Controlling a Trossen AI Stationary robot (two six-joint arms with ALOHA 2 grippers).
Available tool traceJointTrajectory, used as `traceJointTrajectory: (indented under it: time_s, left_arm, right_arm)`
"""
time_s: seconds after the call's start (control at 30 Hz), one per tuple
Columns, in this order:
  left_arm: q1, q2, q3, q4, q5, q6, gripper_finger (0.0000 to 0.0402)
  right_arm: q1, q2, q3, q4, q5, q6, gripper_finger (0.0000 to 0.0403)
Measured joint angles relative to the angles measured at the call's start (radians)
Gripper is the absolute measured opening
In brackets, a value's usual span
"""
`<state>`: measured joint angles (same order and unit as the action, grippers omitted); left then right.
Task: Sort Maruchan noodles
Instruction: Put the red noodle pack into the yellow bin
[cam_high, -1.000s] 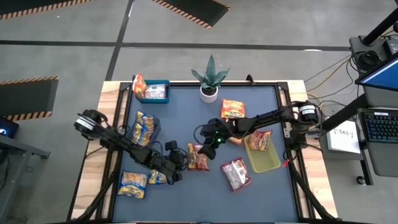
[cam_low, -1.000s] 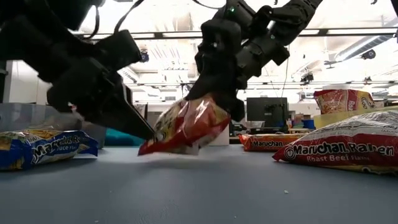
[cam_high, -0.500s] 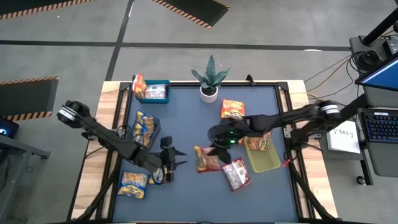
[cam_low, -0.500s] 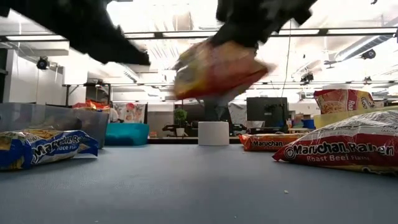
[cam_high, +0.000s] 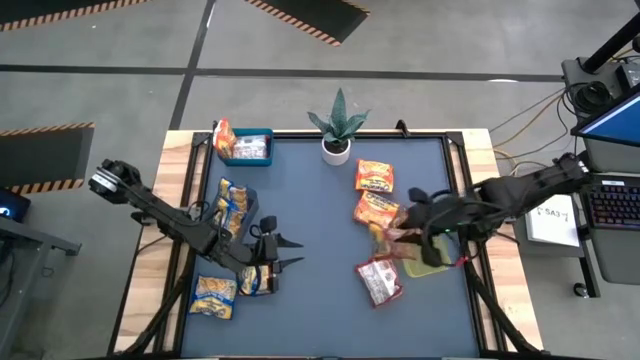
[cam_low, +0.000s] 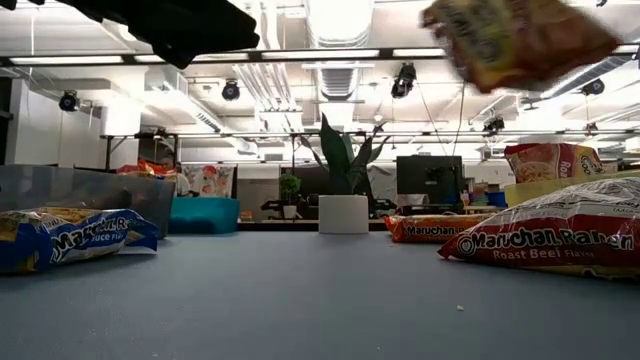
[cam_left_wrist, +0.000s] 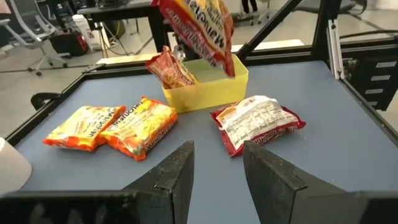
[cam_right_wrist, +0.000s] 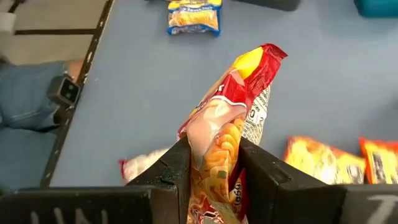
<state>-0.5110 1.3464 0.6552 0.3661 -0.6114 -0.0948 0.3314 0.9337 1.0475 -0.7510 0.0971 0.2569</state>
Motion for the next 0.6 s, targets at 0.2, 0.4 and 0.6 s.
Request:
traceJointTrajectory:
  time_s: [0.2,0.4,0.6]
  left_arm:
    - [0.0,0.004,0.0,0.001,-0.007,0.004,0.0121]
    - [0.0,0.008,0.0,0.001,-0.008,0.008,0.0121]
    - [0.0,0.008,0.0,0.0,-0.009,0.008,0.0121]
  right_arm:
    - [0.011,-0.132,-0.076,-0.112,0.01,0.085,0.0095]
    - [0.012,-0.177,-0.199,-0.194,-0.018,0.018,0.0095]
    - [0.012,-0.171,-0.284,-0.189,0.001,-0.033,0.0094]
